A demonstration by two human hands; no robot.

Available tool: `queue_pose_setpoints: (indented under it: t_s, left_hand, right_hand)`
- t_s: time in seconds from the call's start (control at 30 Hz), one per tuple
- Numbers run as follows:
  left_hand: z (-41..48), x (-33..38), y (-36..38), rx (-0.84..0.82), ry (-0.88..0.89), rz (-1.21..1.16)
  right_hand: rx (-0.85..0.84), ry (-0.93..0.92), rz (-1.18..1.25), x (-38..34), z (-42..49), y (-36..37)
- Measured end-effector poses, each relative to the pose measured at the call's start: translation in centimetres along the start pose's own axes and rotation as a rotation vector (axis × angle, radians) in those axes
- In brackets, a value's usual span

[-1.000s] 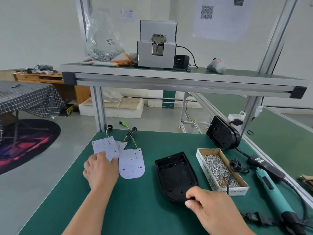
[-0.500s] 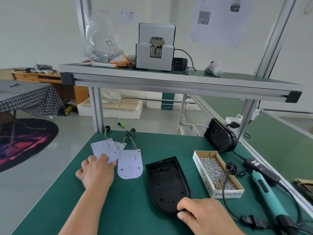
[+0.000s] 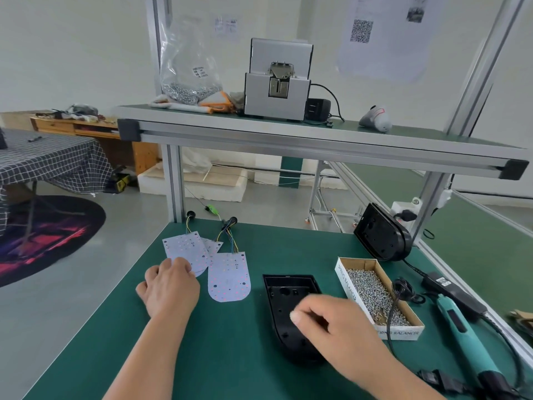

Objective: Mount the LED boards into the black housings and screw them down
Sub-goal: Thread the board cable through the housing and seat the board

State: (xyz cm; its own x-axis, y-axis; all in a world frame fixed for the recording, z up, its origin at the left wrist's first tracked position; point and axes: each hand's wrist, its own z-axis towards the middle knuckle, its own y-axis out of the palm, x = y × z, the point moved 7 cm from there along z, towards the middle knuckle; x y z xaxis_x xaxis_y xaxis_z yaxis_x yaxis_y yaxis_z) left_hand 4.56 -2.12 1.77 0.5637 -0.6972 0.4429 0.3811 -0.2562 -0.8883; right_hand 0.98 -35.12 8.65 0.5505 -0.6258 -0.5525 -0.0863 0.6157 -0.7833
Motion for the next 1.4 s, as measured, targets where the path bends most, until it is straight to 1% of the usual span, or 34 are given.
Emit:
queue_pose_setpoints:
  t_s: [0.07,0.2,0.37,0.47,0.53,0.63,0.67,0.73,0.87,0.97,1.03,1.1,1.17,1.23,1.33,1.4]
  left_hand:
    - [0.0,-0.1,0.0,-0.008,-0.001,-0.027]
    - [-0.2,-0.2,-0.1,-0.014,-0.024,-0.040]
    - [-0.3,-0.3,-0.3,-0.006,-0.036,-0.035]
    - [-0.3,-0.3,-0.3,0.010,-0.031,-0.040]
    - [-0.2,-0.4,-0.3,0.013,-0.031,-0.044]
    - [-0.1,-0.5,-0.1,0.018,-0.026,-0.059]
    - [-0.1,-0.5,-0.1,0.017,-0.027,-0.064]
    - [-0.1,-0.4,-0.1,0.015,-0.029,-0.076]
    - [-0.1,-0.5,-0.1,0.009,-0.036,-0.094]
    - [0.0,-0.7,0.0,0.006,-0.050,-0.121]
    - [0.0,-0.7,0.0,0.012,-0.061,-0.175]
    - [0.0,-0.6,-0.1,0.016,-0.060,-0.230]
    - [0.0,-0.6,-0.2,0.033,-0.056,-0.282]
    - [0.1,-0.7,-0.4,0.071,-0.067,-0.364]
    - [0.2,-1.1,-0.6,0.123,-0.105,-0.511]
    - [0.0,-1.3,-0.6,0.125,-0.113,-0.656]
  right_hand:
    - [-0.004,0.015,0.115,-1.5,2.9,0.9]
    - [-0.102,0.101,0.373,-4.0,9.9,4.7]
    - [-0.205,0.269,0.414,-4.8,15.9,9.7]
    - [-0.226,0.293,0.365,-4.6,18.2,11.9]
    - [-0.254,0.280,0.265,-4.4,19.3,13.4]
    - [-0.362,0.297,0.076,-4.2,19.8,16.0]
    - [-0.373,0.308,0.042,-3.8,19.9,16.8]
    - [-0.329,0.300,0.039,-3.5,20.2,17.6]
    - [-0.218,0.216,0.038,-4.1,20.8,17.8]
    - [-0.160,0.223,0.053,-4.6,21.3,17.3]
    - [-0.073,0.288,0.159,-4.2,21.6,16.6]
    - [-0.022,0.357,0.360,-4.0,21.6,16.1]
    - [-0.042,0.406,0.526,-4.1,21.5,16.1]
    - [-0.055,0.437,0.620,-4.2,21.2,16.1]
    - [-0.001,0.465,0.734,-3.9,20.5,15.0]
    - [0.027,0.473,0.835,-3.8,19.5,14.0]
